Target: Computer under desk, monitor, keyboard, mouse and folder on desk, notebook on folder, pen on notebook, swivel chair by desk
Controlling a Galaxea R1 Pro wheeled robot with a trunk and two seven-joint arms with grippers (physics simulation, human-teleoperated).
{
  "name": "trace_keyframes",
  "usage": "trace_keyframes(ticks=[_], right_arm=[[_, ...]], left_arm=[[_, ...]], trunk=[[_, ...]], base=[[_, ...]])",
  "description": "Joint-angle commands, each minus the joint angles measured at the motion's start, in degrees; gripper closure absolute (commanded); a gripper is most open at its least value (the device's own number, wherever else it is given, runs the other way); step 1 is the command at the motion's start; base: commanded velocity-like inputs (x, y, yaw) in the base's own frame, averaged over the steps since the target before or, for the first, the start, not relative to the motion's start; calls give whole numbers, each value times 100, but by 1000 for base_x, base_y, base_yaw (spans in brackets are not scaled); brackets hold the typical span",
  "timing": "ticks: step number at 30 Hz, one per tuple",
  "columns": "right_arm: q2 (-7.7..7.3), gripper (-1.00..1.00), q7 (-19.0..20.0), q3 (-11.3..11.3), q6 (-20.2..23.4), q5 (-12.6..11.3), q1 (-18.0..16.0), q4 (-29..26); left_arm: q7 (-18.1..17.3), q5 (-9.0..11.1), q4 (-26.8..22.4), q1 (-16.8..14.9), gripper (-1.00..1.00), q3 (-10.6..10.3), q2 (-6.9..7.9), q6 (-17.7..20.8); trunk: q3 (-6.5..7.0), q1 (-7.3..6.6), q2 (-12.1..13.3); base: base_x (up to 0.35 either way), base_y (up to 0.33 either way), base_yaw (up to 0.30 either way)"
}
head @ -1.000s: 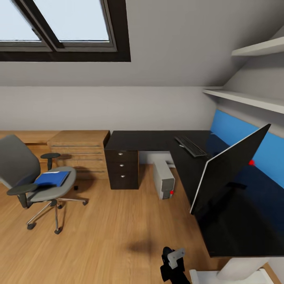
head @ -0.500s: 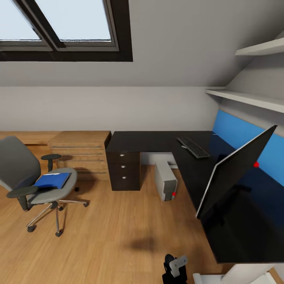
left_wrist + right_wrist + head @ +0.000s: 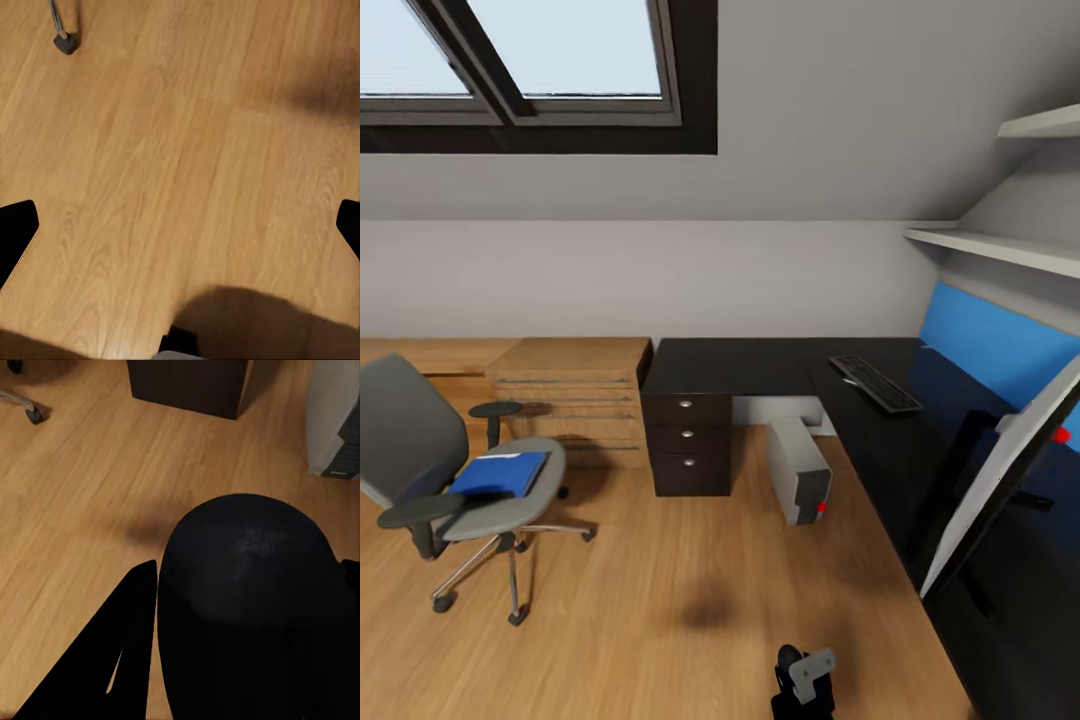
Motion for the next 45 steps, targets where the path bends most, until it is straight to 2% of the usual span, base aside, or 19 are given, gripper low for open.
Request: trace_keyframes(ticks=[1, 10, 45], right_arm=[[2, 100, 11, -7, -17, 40, -5, 7], [6, 100, 11, 3, -13, 51, -4, 7], [2, 100, 11, 5, -17, 64, -5, 2]], left_arm=[[13, 58, -5, 2, -100, -12, 3, -16], [10, 58, 2, 2, -100, -9, 2, -21], [-21, 58, -2, 2, -100, 1, 1, -29]], trunk=[[-6, 4, -4], [-6, 4, -4], [-6, 4, -4]], base=[[292, 149, 0], [308, 108, 0], [312, 1, 0]])
